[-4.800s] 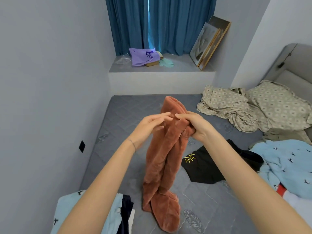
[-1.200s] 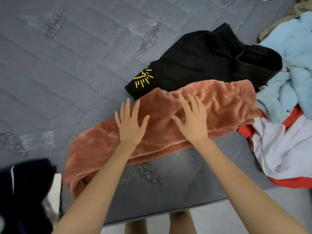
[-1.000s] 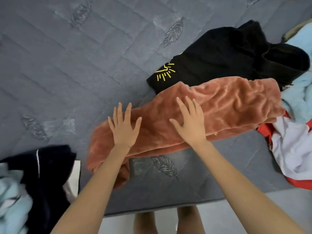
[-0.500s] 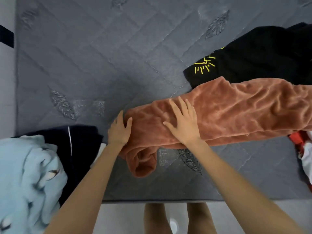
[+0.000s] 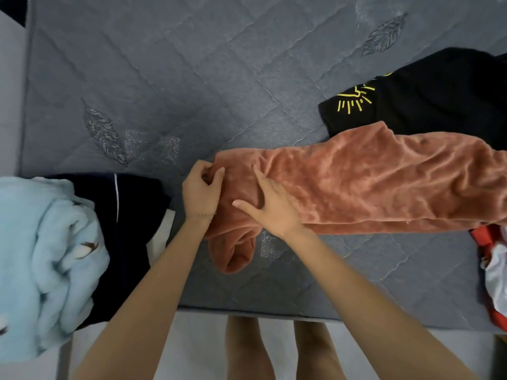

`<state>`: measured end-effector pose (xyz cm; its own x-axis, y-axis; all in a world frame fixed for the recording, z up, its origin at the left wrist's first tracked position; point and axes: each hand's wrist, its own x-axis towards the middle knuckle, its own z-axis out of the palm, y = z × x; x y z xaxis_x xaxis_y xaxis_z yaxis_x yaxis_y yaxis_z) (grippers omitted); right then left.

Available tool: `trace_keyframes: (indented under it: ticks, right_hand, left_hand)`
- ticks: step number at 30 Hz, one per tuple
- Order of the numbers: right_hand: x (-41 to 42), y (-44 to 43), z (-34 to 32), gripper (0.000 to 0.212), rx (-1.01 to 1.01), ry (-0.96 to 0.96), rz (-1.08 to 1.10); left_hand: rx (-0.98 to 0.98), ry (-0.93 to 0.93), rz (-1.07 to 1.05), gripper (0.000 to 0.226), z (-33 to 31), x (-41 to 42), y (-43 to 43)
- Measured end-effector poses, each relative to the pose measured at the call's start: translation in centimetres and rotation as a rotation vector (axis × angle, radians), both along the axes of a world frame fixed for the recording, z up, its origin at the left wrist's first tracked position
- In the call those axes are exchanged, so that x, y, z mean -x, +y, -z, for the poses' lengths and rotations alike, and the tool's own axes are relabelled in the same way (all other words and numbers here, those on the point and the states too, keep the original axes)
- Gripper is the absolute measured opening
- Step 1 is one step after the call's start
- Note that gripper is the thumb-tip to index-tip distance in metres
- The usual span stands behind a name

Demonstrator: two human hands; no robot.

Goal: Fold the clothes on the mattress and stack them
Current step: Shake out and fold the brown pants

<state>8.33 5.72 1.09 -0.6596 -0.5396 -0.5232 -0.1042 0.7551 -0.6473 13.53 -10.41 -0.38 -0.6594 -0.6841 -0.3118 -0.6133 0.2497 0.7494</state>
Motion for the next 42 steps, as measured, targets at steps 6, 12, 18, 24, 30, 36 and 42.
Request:
trace_keyframes:
  ticks: [6,12,18,24,30,36,42]
  right_hand:
    - [0.8,-0.4,-2.0,0.092,0.112,0.034,0.020]
    - [3.1,1.5,-4.0,0.017,0.271,0.238,0.297]
    - [6.1,6.4,-5.9,0.001,0.354,0.296,0.435]
    - [9.2,12.1,-7.6,0.002,0.415,0.245,0.543]
    - [11.2,17.4,-7.8,0.015,0.463,0.183,0.657]
    - [13.4,23.3,-7.4,0.029,0.641,-0.154,1.036]
    - [15.1,29.0,-5.4,0.020,0.411,0.049,1.293]
  left_hand:
    - [-0.040,0.108,0.074,0.008,-4.2,3.0,1.1]
    - [-0.131,0.164,0.177,0.003,-7.4,5.8,3.2]
    - [-0.240,0.275,0.239,0.009,-8.5,8.6,6.2]
    - [-0.472,0.067,0.358,0.062,-7.2,11.5,12.3]
    - [-0.666,0.073,0.415,0.076,-7.4,15.4,20.2]
    - [-0.630,0.135,0.441,0.037,-7.3,18.4,28.5]
    - [-0.184,0.053,0.803,0.046,-4.0,18.2,33.6]
